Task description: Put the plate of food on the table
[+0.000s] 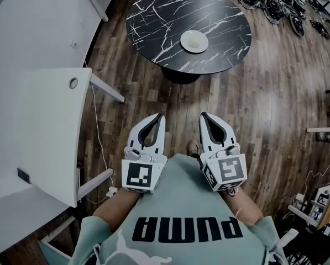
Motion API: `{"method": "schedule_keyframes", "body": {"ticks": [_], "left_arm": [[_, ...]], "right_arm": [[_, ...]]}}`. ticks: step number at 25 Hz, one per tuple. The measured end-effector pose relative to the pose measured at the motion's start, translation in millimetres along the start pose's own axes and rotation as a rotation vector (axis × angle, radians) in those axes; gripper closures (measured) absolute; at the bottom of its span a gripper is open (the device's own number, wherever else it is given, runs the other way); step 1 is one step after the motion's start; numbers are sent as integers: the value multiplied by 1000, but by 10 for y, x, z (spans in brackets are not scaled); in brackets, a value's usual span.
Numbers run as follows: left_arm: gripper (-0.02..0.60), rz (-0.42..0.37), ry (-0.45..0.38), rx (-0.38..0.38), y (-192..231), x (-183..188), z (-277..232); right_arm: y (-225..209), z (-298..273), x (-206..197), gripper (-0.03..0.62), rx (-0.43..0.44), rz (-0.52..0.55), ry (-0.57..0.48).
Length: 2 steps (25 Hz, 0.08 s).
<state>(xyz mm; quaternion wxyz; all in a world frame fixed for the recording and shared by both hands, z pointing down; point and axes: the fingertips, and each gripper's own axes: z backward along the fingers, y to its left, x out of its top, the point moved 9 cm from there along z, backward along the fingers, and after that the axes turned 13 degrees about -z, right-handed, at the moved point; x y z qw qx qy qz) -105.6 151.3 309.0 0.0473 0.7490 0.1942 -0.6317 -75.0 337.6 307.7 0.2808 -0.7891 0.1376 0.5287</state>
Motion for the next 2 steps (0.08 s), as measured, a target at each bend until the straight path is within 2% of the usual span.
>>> {"method": "schedule_keyframes", "body": {"ticks": [2], "left_arm": [[575, 1, -2, 0, 3, 10, 22]], "right_arm": [[20, 13, 3, 586, 1, -1, 0]]}}
